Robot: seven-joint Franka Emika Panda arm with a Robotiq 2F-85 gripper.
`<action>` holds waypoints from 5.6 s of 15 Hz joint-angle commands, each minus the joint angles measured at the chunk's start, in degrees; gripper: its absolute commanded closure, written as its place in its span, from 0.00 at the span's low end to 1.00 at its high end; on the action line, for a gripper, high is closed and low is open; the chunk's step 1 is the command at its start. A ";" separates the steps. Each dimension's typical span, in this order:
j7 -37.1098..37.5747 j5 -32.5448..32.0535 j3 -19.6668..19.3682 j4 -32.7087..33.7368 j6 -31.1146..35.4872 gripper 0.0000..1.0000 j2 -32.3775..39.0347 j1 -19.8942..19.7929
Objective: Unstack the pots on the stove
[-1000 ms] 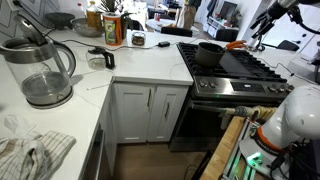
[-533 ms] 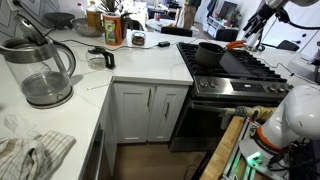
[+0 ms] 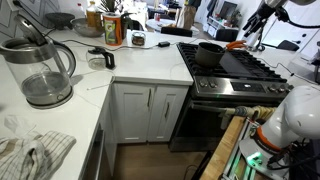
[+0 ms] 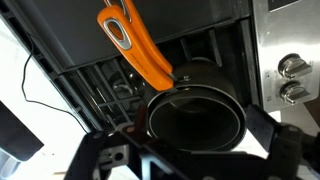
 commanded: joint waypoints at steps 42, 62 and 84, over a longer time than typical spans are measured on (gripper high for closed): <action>-48.84 35.61 14.34 30.00 -24.86 0.50 42.16 -31.86; -49.88 34.38 19.20 31.69 -28.60 0.93 42.67 -34.90; -48.73 51.87 18.66 34.60 -36.80 0.92 41.22 -40.98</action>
